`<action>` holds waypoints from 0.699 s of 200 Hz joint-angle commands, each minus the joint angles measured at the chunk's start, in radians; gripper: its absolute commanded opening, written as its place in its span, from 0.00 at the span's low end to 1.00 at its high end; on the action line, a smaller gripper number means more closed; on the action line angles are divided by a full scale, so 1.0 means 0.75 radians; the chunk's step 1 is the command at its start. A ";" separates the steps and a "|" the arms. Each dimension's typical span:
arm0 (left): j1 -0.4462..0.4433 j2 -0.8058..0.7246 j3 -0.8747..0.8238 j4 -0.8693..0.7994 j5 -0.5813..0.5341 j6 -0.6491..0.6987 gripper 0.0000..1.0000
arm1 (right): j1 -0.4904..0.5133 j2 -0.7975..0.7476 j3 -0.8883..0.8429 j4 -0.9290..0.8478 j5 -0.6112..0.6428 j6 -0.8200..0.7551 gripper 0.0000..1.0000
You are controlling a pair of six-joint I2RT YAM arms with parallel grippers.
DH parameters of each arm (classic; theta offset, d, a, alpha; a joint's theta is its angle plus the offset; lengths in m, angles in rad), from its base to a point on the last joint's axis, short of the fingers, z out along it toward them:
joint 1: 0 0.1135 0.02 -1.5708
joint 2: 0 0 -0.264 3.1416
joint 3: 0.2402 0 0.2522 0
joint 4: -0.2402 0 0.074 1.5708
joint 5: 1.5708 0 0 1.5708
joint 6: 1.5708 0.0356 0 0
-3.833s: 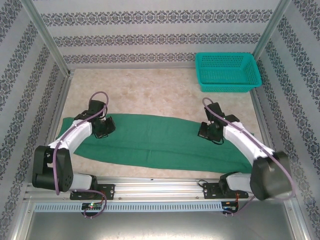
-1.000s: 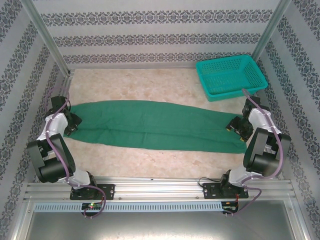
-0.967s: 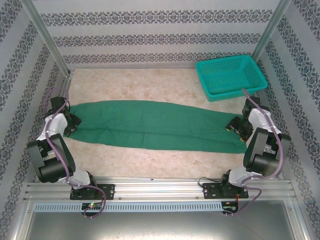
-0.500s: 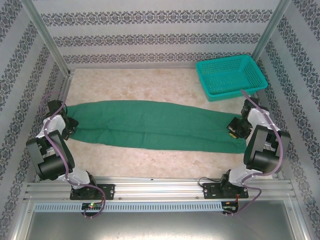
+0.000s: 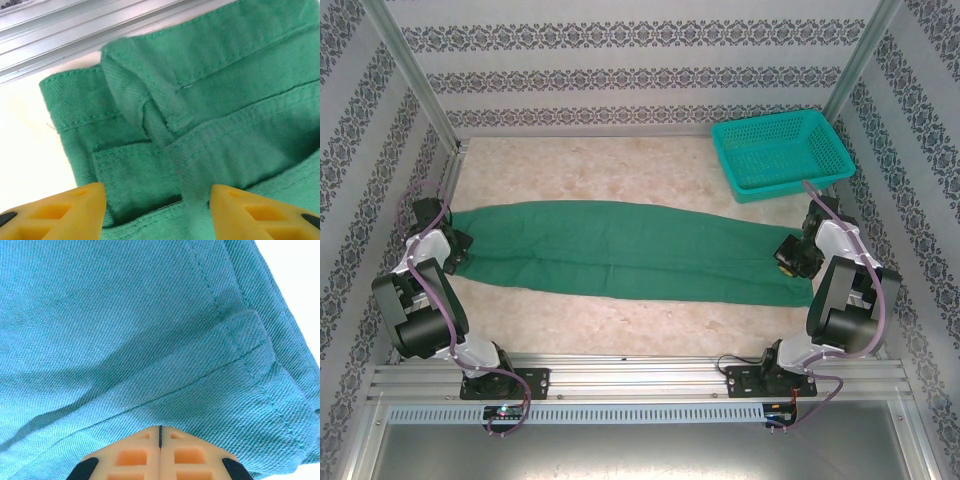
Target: Roll up the long pants
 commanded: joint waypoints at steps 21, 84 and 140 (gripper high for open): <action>0.010 0.083 -0.026 0.192 0.052 -0.073 0.59 | 0.006 -0.002 -0.054 0.051 -0.041 0.026 0.00; -0.016 0.245 0.040 0.199 0.088 -0.106 0.00 | 0.002 -0.080 -0.137 0.109 -0.004 0.059 0.00; -0.018 0.002 -0.027 0.160 -0.058 -0.110 0.00 | -0.014 -0.140 0.028 0.053 0.075 0.063 0.00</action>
